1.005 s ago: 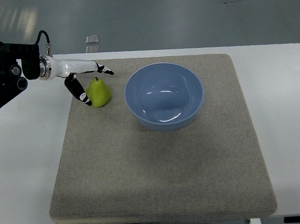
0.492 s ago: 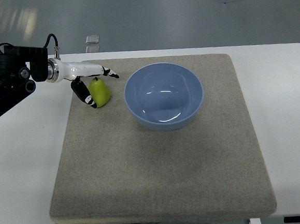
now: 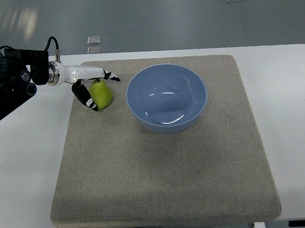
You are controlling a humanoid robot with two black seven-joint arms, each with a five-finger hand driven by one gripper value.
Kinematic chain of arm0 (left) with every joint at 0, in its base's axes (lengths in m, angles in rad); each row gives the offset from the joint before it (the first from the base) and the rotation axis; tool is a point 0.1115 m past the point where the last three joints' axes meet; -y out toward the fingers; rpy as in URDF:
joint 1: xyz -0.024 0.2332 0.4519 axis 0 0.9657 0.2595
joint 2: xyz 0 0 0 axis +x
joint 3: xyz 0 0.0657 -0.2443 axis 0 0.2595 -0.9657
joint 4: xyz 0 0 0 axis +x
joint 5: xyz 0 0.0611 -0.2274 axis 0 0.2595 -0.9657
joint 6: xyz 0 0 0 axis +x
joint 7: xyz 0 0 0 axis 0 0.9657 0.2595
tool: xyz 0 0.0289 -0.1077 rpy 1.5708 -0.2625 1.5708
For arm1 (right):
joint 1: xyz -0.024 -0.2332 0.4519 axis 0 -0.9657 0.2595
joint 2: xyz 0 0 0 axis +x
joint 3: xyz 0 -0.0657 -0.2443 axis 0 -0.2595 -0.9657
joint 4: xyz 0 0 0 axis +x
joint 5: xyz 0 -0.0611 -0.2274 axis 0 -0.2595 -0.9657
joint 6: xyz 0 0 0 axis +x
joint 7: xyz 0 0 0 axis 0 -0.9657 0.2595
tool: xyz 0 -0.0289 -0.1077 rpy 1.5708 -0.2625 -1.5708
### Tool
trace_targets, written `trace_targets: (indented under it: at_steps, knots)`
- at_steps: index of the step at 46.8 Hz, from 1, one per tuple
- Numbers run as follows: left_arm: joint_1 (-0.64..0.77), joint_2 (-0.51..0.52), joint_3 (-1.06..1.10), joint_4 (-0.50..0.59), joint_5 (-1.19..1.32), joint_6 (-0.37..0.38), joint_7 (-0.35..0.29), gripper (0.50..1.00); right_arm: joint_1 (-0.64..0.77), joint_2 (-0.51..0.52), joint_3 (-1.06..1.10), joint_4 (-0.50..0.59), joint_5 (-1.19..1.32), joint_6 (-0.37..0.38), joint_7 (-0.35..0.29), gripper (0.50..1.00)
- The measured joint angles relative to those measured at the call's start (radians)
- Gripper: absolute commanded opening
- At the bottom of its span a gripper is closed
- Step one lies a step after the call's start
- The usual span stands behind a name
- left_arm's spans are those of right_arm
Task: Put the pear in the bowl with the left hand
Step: 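Lower the left hand around the green pear and close its fingers, then lift the pear with the left hand and carry it over the blue bowl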
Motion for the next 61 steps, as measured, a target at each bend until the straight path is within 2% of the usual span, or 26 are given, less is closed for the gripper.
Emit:
trace_targets:
  at_steps: [7,9,12,14,16,20,22,29,32,61]
  knots:
    - [0.001,0.000,0.001,0.000,0.000,0.002,0.000,0.891,0.000,0.000,0.000,0.000,0.000,0.000,0.000,0.926]
    - [0.001,0.000,0.005,0.000,0.000,0.002,0.000,0.868,0.000,0.000,0.000,0.000,0.000,0.000,0.000,0.924]
    - [0.002,0.000,0.009,0.004,0.000,0.003,0.001,0.859,0.000,0.000,0.000,0.000,0.000,0.000,0.000,0.924]
    - [0.002,0.000,0.009,0.006,0.000,0.004,0.001,0.825,0.000,0.000,0.000,0.000,0.000,0.000,0.000,0.924]
    - [0.002,0.000,0.010,0.007,0.000,0.005,0.001,0.812,0.000,0.000,0.000,0.000,0.000,0.000,0.000,0.926]
    - [0.002,0.000,0.010,0.007,0.000,0.006,0.003,0.731,0.000,0.000,0.000,0.000,0.000,0.000,0.000,0.926]
    - [0.002,0.000,0.010,0.007,0.000,0.007,0.003,0.709,0.000,0.000,0.000,0.000,0.000,0.000,0.000,0.926]
    - [0.002,0.000,0.009,0.007,-0.002,0.027,0.013,0.698,0.000,0.000,0.000,0.000,0.000,0.000,0.000,0.924]
    - [0.002,0.000,0.009,0.007,-0.003,0.033,0.015,0.679,0.000,0.000,0.000,0.000,0.000,0.000,0.000,0.924]
    - [-0.054,0.008,-0.032,-0.009,-0.031,0.034,0.014,0.692,0.000,0.000,0.000,0.000,0.000,0.000,0.000,0.926]
